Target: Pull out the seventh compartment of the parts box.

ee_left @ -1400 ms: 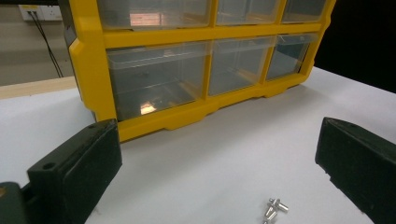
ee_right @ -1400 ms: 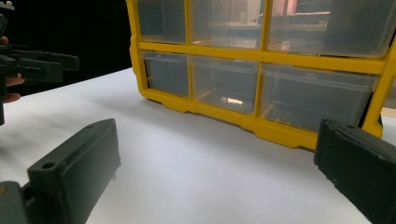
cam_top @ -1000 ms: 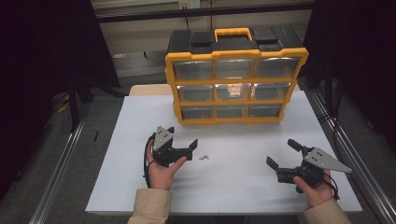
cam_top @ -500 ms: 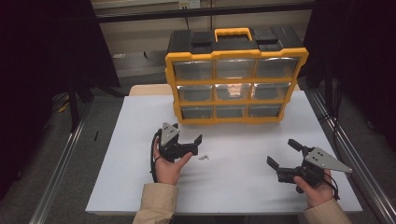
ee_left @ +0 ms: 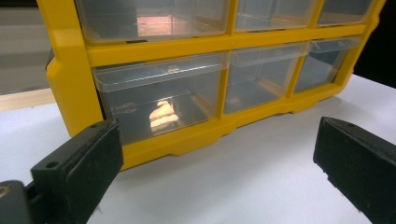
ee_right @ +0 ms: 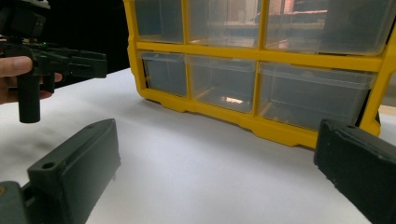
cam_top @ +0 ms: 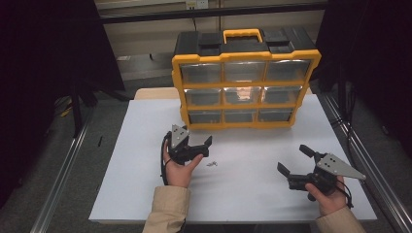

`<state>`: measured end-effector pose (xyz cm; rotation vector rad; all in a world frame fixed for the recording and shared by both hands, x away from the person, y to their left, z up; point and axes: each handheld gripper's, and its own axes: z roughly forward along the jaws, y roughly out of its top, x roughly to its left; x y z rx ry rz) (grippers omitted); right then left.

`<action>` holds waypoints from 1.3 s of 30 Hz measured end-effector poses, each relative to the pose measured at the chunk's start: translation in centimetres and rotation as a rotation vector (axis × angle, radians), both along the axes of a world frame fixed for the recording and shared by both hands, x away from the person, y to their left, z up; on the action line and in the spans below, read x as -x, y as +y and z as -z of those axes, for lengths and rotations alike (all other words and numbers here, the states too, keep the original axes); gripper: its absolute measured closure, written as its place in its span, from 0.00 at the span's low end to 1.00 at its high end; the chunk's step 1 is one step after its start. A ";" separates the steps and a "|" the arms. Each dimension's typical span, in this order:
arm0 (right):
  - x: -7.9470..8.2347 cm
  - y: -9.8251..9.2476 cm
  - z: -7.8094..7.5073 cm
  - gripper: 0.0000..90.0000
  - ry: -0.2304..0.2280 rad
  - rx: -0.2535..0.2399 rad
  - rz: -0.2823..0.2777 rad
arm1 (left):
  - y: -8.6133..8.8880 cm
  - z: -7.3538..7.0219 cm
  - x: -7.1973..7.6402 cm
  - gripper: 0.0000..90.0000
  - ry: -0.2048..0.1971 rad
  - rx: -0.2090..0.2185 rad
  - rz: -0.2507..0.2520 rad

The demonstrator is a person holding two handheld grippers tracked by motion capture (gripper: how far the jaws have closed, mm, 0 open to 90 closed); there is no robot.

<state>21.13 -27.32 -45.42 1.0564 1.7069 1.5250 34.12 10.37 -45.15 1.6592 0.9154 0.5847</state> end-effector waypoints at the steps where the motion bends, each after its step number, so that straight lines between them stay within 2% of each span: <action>1: 0.0 0.0 0.0 0.00 0.002 -0.003 0.003 | -0.1 0.1 -0.1 0.02 -0.004 0.010 -0.003; 3: 0.0 0.0 0.0 0.00 0.006 -0.001 0.005 | -0.3 0.1 -0.3 0.02 -0.003 0.004 0.003; 4: 0.0 -0.1 0.0 0.00 0.004 0.001 0.005 | -0.7 0.2 -0.3 0.02 -0.002 0.035 -0.015; 5: 0.0 0.0 0.0 0.00 0.004 -0.001 0.007 | -0.5 0.2 -0.4 0.02 -0.002 -0.011 -0.001; 6: 0.0 0.0 0.0 0.00 0.009 -0.008 0.011 | -0.6 0.2 -0.5 0.02 -0.003 -0.009 -0.004; 7: 0.0 0.0 0.0 0.00 0.009 -0.008 0.011 | -0.5 0.2 -0.5 0.02 -0.006 -0.024 -0.004; 8: 0.0 0.0 0.1 0.00 0.008 -0.003 0.010 | -0.7 0.2 -0.6 0.02 -0.006 0.000 -0.015; 10: -0.1 0.1 0.1 0.00 0.009 -0.008 0.010 | -0.8 0.2 -0.7 0.02 -0.008 0.000 -0.033; 13: -0.1 0.0 0.1 0.00 0.011 -0.005 0.007 | -1.0 0.3 -0.8 0.02 0.001 0.003 -0.038; 15: -0.1 0.0 0.1 0.00 0.011 -0.005 0.008 | -1.1 0.3 -1.0 0.02 -0.009 -0.001 -0.035; 18: -0.2 0.0 0.1 0.00 0.015 -0.004 0.008 | -1.7 0.3 -1.3 0.02 -0.005 0.023 -0.056; 27: -0.2 0.0 0.1 0.00 0.016 -0.014 0.013 | -2.7 -0.1 -1.9 0.02 -0.029 0.020 -0.077; 28: -0.3 0.0 0.2 0.00 0.014 -0.009 0.007 | -2.7 -0.1 -2.0 0.02 -0.027 0.004 -0.083; 31: -0.3 0.0 0.2 0.00 0.014 -0.010 0.005 | -2.9 -0.1 -2.1 0.02 -0.024 0.013 -0.098; 34: -0.3 0.0 0.2 0.00 0.013 -0.010 0.004 | -3.2 -0.1 -2.3 0.02 -0.040 -0.003 -0.125; 38: -0.3 0.0 0.2 0.00 0.016 -0.010 0.004 | -3.4 -0.1 -2.5 0.02 -0.043 -0.009 -0.126; 39: -0.3 0.0 0.2 0.00 0.017 -0.012 0.004 | -3.5 -0.2 -2.5 0.02 -0.052 -0.039 -0.131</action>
